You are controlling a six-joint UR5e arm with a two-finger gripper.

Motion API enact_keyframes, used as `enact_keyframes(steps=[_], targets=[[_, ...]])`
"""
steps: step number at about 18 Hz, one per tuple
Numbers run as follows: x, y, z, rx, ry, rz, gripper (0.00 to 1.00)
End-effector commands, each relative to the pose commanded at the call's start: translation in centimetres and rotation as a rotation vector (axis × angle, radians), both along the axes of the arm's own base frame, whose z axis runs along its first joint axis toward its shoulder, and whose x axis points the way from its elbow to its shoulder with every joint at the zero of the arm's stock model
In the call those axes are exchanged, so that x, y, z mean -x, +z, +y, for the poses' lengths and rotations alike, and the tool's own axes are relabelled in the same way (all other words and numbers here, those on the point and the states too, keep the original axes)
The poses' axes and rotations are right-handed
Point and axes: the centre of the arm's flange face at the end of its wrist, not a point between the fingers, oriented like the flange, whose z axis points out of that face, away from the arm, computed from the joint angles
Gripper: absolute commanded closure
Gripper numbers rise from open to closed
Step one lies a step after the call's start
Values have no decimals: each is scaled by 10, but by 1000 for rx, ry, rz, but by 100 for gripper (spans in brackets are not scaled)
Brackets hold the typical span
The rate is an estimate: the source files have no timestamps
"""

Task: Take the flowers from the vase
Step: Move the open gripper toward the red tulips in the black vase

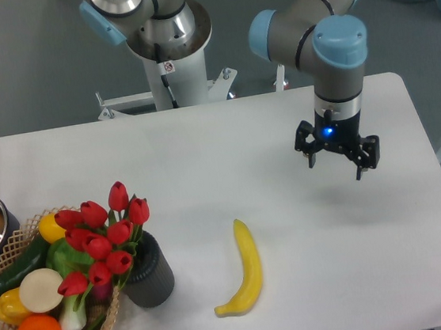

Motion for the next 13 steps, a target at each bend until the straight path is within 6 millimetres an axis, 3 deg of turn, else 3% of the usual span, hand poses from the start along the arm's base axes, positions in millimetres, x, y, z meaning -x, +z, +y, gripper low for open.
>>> enact_keyframes(steps=[8, 10, 13], targets=[[-7, -3, 10, -28, 20, -13, 0], [-16, -3, 16, -62, 1, -21, 0], [-42, 17, 37, -168, -60, -44, 0]])
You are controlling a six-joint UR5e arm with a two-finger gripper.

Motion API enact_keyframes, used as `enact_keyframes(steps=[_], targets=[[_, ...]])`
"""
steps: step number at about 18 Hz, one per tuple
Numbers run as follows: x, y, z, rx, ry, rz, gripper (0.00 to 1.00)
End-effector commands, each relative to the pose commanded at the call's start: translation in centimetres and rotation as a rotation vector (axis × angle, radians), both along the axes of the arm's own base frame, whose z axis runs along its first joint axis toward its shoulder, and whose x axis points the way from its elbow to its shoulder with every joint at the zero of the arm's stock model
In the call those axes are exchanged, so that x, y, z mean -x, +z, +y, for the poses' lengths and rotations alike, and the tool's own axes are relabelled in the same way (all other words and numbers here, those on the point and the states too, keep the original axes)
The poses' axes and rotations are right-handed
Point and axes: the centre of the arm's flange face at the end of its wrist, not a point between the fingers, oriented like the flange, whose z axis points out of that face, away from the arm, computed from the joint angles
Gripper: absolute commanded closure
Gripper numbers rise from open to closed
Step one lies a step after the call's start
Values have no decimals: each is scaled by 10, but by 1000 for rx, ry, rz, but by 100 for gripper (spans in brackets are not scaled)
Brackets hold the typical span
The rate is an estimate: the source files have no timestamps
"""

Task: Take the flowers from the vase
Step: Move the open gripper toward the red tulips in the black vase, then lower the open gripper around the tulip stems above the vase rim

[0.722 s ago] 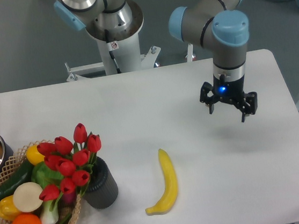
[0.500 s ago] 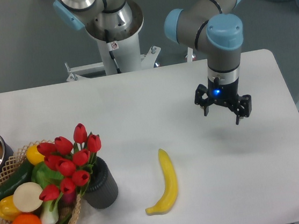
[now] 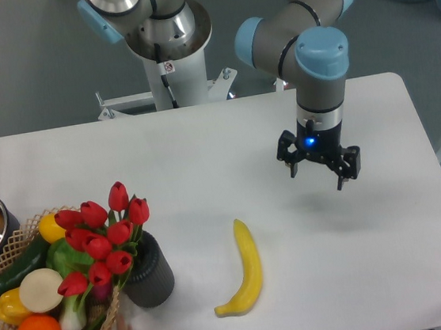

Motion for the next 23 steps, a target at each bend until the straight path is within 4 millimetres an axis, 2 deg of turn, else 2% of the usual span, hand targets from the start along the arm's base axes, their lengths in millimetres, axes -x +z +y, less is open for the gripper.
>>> enact_keyframes(steps=[2, 3, 9, 11, 14, 17, 20, 23], targets=[[-24, 14, 9, -94, -47, -32, 0], [-30, 19, 10, -133, -63, -45, 0], [-37, 32, 9, -246, -80, -93, 0], [-51, 29, 6, -309, -89, -149, 0], [-73, 33, -17, -416, -78, -212, 0], [-109, 37, -33, -444, -86, -224, 0], [-134, 25, -33, -539, -116, -316, 0], [-153, 23, -28, -626, -150, -390, 0]])
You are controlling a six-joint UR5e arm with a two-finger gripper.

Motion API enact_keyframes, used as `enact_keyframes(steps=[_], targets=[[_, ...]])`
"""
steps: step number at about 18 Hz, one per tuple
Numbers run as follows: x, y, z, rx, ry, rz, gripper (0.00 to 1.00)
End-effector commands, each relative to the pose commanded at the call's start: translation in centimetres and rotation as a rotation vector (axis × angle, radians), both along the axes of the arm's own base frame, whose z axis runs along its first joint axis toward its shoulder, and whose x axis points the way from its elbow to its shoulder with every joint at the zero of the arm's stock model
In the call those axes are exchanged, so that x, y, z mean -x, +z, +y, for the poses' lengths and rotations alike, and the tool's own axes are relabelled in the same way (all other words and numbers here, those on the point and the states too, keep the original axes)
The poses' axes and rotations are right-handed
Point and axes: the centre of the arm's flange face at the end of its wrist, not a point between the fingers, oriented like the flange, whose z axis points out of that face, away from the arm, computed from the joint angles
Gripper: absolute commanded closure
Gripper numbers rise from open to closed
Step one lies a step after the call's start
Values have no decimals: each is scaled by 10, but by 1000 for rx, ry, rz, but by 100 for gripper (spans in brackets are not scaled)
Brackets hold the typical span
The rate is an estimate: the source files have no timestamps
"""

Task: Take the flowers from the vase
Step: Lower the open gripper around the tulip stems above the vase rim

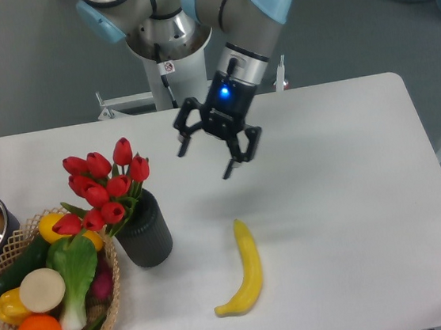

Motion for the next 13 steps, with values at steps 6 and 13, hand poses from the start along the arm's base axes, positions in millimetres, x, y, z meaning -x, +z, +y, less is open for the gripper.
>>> enact_keyframes(steps=[6, 13], targets=[[-36, -10, 27, -57, -109, -68, 0], [-31, -32, 59, -94, -199, -79, 0]])
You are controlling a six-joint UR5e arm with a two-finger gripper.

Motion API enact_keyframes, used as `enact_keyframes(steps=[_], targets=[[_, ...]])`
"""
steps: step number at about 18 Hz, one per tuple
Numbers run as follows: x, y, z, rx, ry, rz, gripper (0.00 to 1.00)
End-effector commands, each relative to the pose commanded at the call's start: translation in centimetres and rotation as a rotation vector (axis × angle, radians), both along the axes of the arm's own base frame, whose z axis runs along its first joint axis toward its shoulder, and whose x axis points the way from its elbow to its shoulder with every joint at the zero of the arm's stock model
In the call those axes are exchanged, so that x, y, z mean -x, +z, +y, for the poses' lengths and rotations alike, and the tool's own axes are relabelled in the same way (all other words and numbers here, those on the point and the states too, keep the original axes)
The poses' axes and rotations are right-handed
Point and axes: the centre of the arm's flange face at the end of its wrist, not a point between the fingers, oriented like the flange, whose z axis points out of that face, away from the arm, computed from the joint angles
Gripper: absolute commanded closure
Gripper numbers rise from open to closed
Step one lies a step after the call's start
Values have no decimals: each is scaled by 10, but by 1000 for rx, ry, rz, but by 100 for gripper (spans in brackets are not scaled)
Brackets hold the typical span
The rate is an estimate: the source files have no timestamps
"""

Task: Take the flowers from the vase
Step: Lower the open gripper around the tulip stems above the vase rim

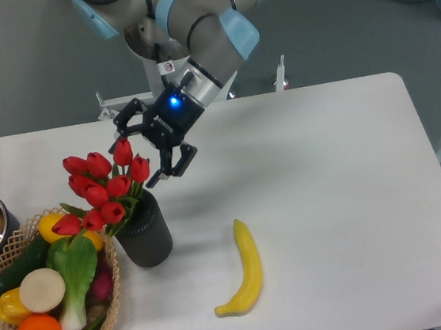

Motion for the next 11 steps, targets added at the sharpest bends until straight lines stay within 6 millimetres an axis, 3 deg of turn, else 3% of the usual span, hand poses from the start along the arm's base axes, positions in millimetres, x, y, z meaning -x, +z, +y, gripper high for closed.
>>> enact_keyframes(steps=[7, 11], targets=[[13, 2, 15, -29, -12, -14, 0], [3, -5, 27, -28, -45, -35, 0]])
